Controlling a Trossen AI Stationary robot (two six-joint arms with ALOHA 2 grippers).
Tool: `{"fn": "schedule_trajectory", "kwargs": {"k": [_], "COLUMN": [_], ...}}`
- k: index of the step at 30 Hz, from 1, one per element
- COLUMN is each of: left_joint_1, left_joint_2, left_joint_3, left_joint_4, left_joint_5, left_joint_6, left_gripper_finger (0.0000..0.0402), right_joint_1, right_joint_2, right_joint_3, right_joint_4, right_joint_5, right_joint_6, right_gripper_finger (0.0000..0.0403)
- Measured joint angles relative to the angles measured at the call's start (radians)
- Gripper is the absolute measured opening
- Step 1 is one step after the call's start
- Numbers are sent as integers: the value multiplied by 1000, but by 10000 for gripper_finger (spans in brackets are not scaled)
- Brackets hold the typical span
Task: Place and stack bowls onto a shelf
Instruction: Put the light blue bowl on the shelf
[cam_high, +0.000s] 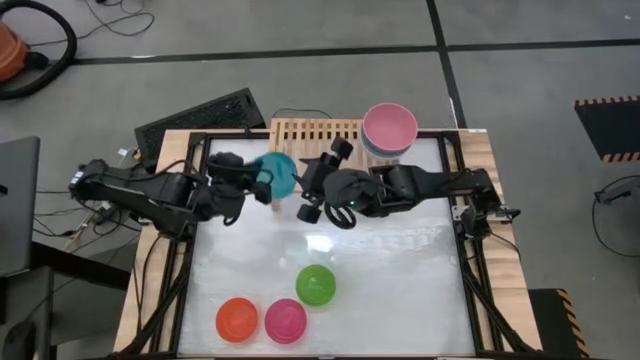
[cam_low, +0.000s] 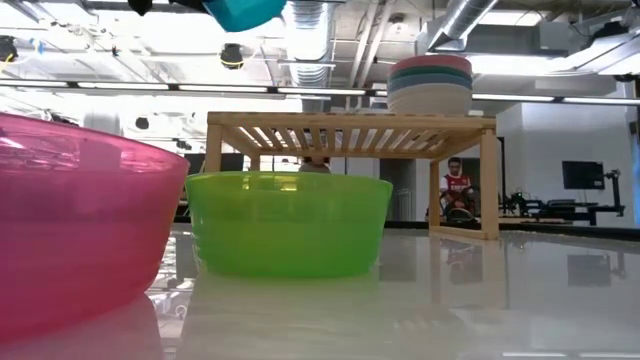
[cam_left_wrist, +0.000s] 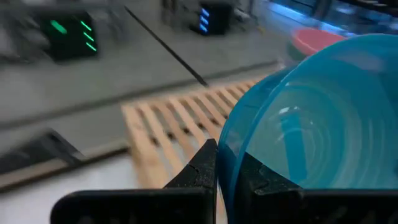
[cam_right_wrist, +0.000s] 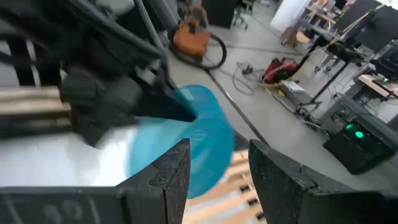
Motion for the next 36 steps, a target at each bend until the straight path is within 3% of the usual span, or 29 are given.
{"fn": "schedule_trajectory", "kwargs": {"k": [4,11,17,28,36], "left_joint_1": [30,41,42,43,43], "left_joint_2": [0,4,6,6,11], "left_joint_3": [1,0,0,-1,-2], "left_joint_4": [49,201,265,498,508], "left_joint_5": [-85,-78,-86,27,48], "left_joint_6": [143,489,650,1136,1278], "left_gripper_finger": [0,0,0,0,0], "right_joint_1": [-11,-64,-78,-104,-105], "right_joint_2": [-2,30,39,35,37], "right_joint_3": [1,0,1,2,3], "right_joint_4": [56,67,60,-40,-142], "right_joint_5": [-1,-6,-9,-97,-49], "right_joint_6": [0,1,38,64,83], "right_gripper_finger": [187,187,187,187,187]}}
